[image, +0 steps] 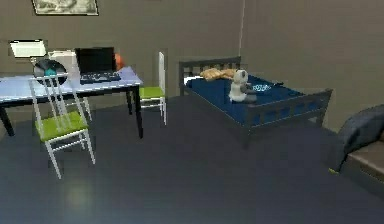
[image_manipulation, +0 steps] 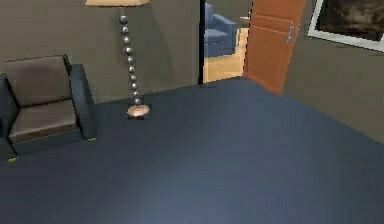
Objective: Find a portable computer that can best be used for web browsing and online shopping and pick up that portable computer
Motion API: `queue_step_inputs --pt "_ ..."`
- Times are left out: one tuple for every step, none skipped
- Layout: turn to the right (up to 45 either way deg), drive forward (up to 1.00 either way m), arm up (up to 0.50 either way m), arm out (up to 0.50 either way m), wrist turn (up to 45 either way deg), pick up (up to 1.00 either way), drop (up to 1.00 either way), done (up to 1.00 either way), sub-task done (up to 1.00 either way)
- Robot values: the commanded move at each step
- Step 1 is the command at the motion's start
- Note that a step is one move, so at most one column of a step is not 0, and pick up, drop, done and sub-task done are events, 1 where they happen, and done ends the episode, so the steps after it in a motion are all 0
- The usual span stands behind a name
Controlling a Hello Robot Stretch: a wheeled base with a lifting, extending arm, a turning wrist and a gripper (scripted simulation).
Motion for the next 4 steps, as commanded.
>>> queue_step_inputs --pt "-24.0 0.0 0.0 0.0 0.0 0.0 0.0 0.0 0.0" --pt "0.0 1.0 0.0 0.0 0.0 0.0 0.0 0.0 0.0" --pt "0.0 0.5 0.0 0.0 0.0 0.0 0.0 0.0 0.0" --pt "-45.0 0.0 0.0 0.0 0.0 0.0 0.0 0.0 0.0"
